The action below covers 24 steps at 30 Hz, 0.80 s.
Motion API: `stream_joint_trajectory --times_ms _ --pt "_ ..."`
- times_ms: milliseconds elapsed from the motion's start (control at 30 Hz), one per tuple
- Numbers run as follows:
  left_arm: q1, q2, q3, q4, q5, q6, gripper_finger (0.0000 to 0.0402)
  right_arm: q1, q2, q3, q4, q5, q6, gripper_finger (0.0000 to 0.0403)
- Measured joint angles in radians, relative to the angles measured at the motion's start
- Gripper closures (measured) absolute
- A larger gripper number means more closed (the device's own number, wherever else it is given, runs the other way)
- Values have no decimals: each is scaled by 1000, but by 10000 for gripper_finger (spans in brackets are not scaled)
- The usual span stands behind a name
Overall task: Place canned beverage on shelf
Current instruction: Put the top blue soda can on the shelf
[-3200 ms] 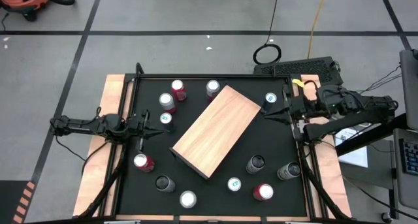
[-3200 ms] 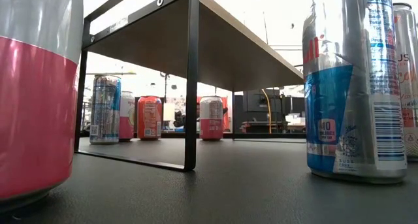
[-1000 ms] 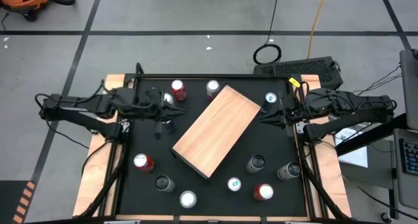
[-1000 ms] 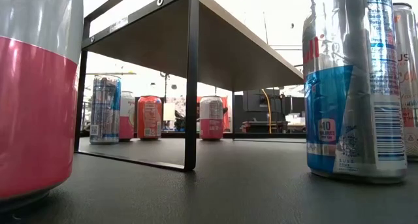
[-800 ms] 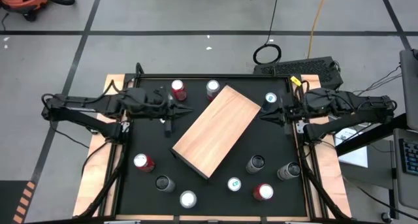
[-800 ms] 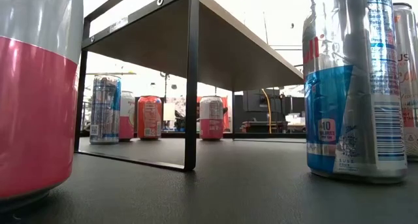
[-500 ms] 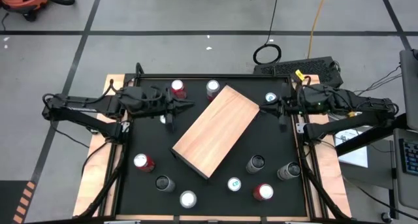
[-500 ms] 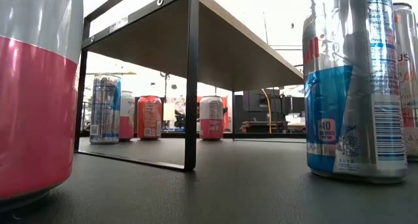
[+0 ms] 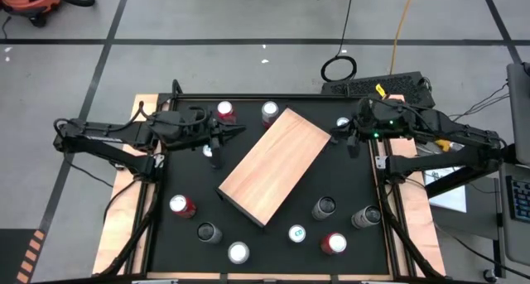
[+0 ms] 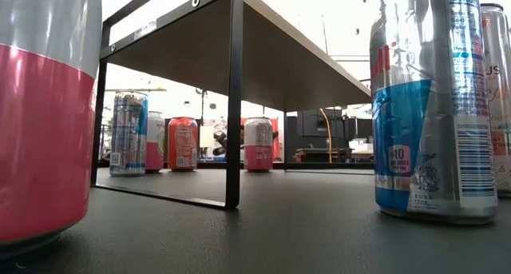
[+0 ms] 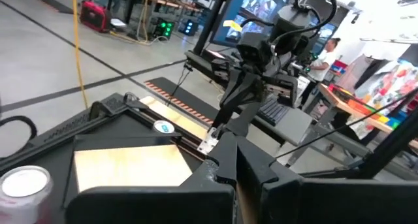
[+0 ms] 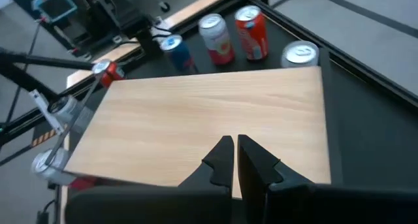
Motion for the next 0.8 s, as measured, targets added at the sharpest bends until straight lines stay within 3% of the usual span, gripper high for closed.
stream_joint_trajectory --times_ms 533,800 --pt "2 0 0 -74 -35 -2 402 -117 24 2 -58 -2 108 403" --pt "2 0 0 -81 -35 20 402 -154 153 198 -176 3 59 403"
